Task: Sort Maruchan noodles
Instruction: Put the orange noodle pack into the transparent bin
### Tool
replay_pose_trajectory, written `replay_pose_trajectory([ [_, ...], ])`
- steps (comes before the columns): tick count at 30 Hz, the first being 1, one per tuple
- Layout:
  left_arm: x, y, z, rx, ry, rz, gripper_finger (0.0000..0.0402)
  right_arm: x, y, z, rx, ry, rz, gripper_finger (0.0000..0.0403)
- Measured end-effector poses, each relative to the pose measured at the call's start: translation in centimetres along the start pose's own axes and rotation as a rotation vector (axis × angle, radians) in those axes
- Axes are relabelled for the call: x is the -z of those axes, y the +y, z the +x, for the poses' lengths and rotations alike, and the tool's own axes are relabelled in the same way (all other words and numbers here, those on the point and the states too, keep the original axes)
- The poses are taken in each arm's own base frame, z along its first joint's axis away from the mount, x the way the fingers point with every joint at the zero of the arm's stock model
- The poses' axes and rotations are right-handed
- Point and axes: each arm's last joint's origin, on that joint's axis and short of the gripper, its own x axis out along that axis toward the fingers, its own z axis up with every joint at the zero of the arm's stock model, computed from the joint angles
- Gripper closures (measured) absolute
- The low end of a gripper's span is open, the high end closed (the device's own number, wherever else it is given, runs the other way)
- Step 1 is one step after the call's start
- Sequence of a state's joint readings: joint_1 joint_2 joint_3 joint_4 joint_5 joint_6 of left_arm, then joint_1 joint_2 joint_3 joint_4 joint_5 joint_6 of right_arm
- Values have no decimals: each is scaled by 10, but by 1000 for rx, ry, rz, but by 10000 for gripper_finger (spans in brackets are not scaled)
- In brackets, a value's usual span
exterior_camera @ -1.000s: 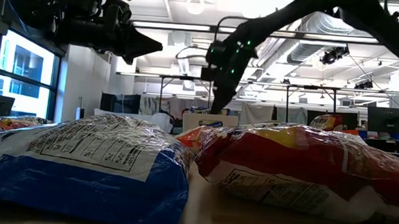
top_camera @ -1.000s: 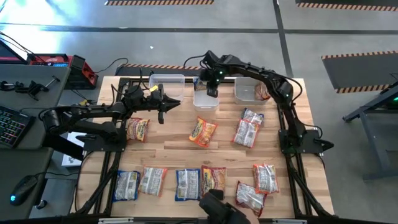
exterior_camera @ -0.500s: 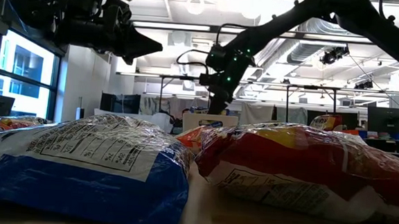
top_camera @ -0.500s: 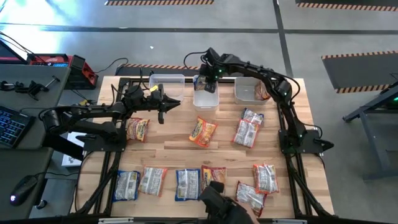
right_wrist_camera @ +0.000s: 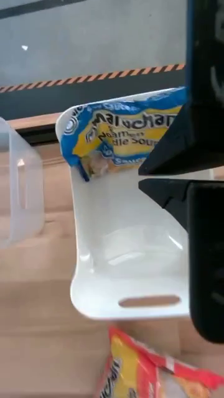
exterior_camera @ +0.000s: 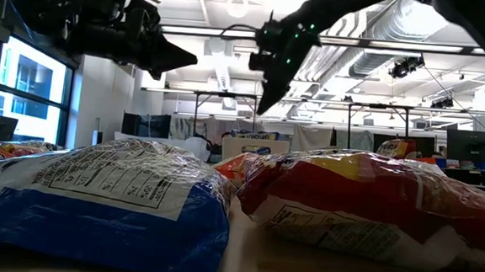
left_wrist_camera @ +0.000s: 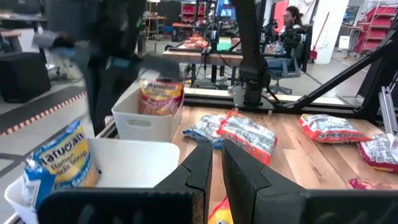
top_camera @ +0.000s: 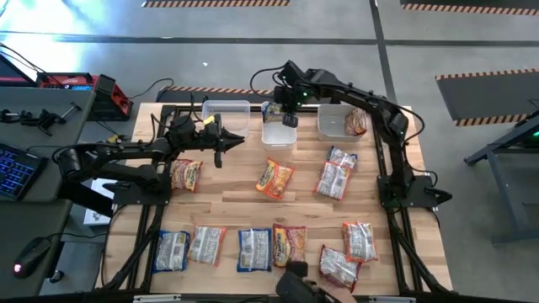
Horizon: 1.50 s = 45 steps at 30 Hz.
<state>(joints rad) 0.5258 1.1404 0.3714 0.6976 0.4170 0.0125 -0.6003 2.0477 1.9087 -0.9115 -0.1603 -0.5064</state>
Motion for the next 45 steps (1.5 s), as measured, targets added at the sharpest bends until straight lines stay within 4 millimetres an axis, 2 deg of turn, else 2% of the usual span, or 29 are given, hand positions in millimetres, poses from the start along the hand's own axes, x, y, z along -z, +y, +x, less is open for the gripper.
replay_pose_trajectory([
  [5,5,-3,2,-35,52,12,376,24,16,-1,11,-50,1,403],
  [10,7,-9,4,-21,71,10,376,59,48,4,89,-249,48,403],
  [18,11,-22,7,29,113,-21,376,100,111,-31,213,-652,120,403],
  [22,12,-37,14,-13,216,-24,381,124,132,-42,226,-780,107,403],
  [28,-1,-86,15,-90,663,58,392,152,141,-48,259,-819,95,403],
  [33,-30,-139,10,-77,789,18,394,156,138,-51,288,-827,84,403],
  [35,-35,-158,8,-63,829,-16,394,157,137,-51,291,-823,80,403],
  [38,-38,-186,8,-46,903,-57,394,158,137,-49,288,-799,81,403],
  [45,-28,-246,12,-53,1215,-6,395,159,137,-48,288,-791,74,403],
])
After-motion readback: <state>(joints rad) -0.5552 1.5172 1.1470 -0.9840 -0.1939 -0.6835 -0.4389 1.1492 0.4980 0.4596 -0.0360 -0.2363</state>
